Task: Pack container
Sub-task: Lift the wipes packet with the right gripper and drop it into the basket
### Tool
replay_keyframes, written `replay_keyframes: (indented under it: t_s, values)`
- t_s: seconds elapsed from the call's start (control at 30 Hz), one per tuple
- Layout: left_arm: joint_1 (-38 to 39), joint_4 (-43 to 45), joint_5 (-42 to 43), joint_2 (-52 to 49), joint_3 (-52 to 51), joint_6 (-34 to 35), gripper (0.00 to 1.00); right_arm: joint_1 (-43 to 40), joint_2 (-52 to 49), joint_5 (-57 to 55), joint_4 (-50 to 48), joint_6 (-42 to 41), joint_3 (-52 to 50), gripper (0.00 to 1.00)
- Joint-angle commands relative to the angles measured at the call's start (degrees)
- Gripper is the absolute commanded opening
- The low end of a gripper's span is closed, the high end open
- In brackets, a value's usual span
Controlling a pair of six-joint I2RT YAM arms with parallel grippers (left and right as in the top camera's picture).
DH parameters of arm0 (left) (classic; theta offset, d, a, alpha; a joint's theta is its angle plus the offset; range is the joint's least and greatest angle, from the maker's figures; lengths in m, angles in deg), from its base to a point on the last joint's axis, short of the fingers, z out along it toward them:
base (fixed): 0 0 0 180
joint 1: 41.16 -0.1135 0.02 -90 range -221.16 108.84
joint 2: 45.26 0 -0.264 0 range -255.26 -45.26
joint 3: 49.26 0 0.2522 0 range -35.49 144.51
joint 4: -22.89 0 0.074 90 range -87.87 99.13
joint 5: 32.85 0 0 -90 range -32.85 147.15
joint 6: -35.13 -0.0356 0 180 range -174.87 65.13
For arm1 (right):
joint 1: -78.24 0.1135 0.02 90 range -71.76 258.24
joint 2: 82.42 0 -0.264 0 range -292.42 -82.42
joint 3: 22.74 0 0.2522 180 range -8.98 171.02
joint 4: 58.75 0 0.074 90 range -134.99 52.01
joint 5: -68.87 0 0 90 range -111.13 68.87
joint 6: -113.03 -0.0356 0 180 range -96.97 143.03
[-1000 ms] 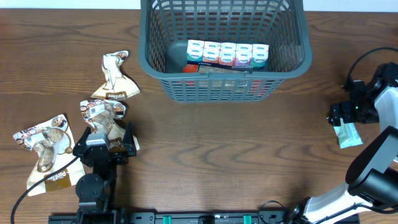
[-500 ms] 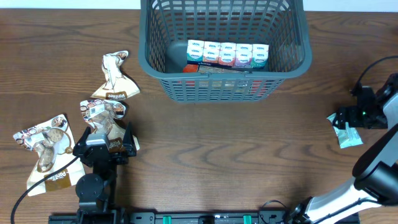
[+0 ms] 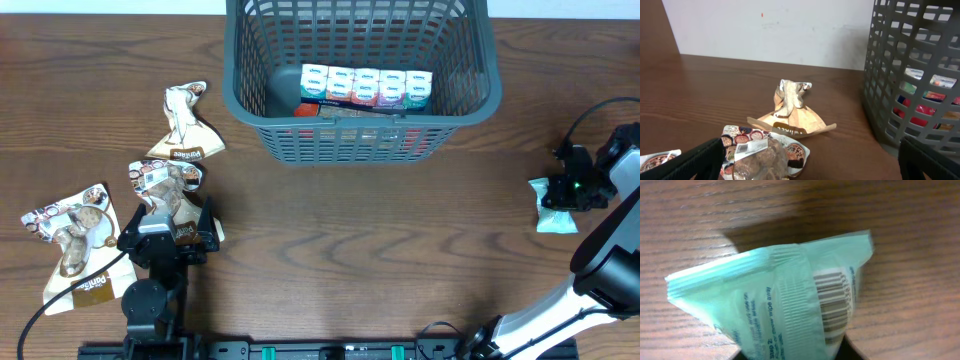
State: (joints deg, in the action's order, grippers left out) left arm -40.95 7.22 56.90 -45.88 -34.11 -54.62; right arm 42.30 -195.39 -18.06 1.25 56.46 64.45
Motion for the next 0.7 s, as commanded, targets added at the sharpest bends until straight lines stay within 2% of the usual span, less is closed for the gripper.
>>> replay_keyframes:
  t_s: [0.0, 0.23, 0.5, 0.67]
  values:
    - [-0.20, -2.14, -1.29, 0.39, -1.11, 0.74, 0.99, 0.13, -0.44, 0.92, -0.28, -1.03, -0.11, 0.01]
    - [-0.20, -2.14, -1.29, 0.39, -1.11, 0.74, 0.99, 3.26, 3.34, 8.28, 1.77, -6.01, 7.87, 0.01]
    - [-0.20, -2.12, -1.29, 0.39, -1.11, 0.74, 0.99, 14.38, 9.70, 10.64, 10.99, -12.63, 38.84, 0.01]
    - [-0.20, -2.14, -1.29, 0.39, -1.11, 0.72, 0.99, 24.30, 10.25, 11.47, 14.19, -11.37, 57.70, 0.01]
